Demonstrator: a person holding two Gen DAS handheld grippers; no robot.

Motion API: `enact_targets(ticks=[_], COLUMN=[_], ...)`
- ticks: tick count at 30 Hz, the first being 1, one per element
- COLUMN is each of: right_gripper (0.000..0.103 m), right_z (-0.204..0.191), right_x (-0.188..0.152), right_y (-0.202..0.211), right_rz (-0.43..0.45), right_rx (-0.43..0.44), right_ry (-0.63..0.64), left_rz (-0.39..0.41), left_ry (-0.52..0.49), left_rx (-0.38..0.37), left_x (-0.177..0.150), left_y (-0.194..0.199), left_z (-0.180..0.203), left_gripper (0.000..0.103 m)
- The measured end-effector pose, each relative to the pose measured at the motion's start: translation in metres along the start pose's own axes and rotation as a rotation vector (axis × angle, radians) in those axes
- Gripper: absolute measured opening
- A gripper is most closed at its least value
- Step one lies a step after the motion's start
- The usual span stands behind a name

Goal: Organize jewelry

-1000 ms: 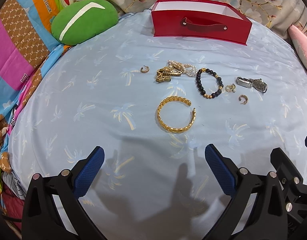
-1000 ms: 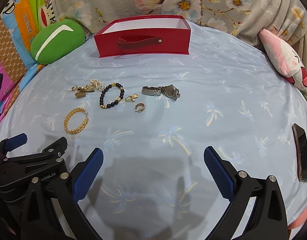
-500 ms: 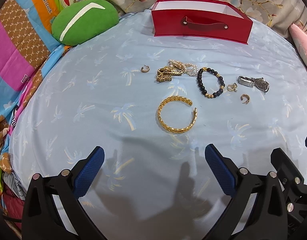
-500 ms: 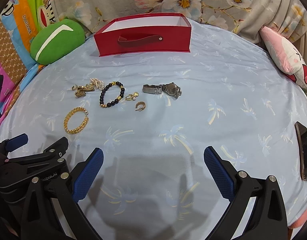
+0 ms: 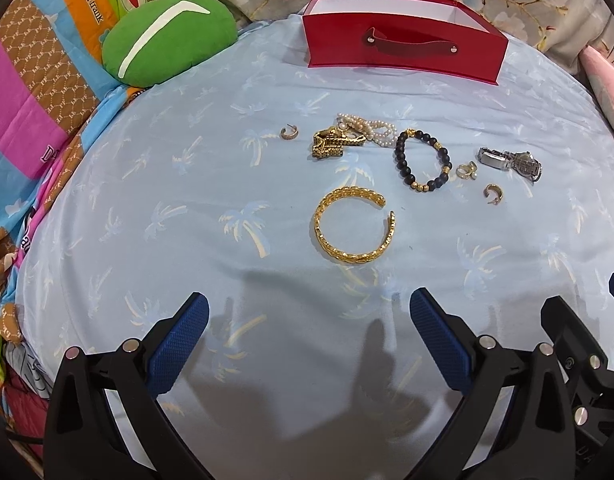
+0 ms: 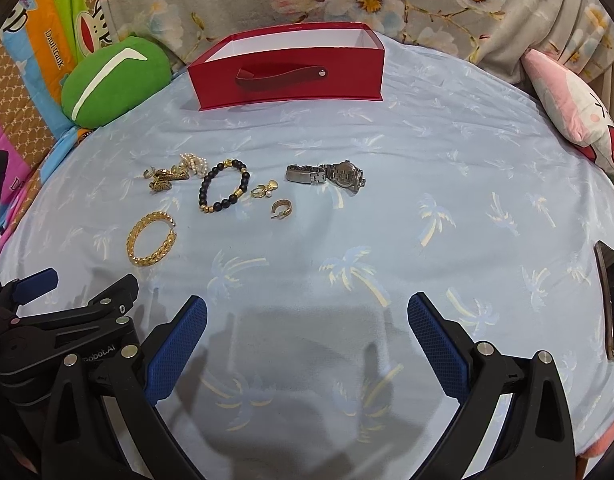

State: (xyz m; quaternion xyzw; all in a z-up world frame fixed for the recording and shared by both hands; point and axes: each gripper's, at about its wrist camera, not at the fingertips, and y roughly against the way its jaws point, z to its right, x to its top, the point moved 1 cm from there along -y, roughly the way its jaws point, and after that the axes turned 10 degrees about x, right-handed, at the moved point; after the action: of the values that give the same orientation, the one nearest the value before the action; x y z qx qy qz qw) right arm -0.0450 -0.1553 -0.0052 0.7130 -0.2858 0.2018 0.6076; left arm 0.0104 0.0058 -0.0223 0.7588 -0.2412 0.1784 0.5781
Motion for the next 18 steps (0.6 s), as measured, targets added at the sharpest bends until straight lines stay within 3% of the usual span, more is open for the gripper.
enact_targets(ticks=[9,18], right_gripper=[0.097,0.078], right_z=[0.033,0.059], right_x=[0.021,0.055], right_y=[-0.01,-0.04], right_rz=[0.04,0.046], right_rx=[-0.006,0.05], right_ry=[-0.023,-0.066], left_rz=[-0.009,-0.033], left_ry=[0.038,0.056], left_rx=[-0.038,-0.114], left_x=[0.008,0.019], left_y=[-0.01,-0.026], left_z=[-0.005,0.0], left_gripper=[0.098,0.098])
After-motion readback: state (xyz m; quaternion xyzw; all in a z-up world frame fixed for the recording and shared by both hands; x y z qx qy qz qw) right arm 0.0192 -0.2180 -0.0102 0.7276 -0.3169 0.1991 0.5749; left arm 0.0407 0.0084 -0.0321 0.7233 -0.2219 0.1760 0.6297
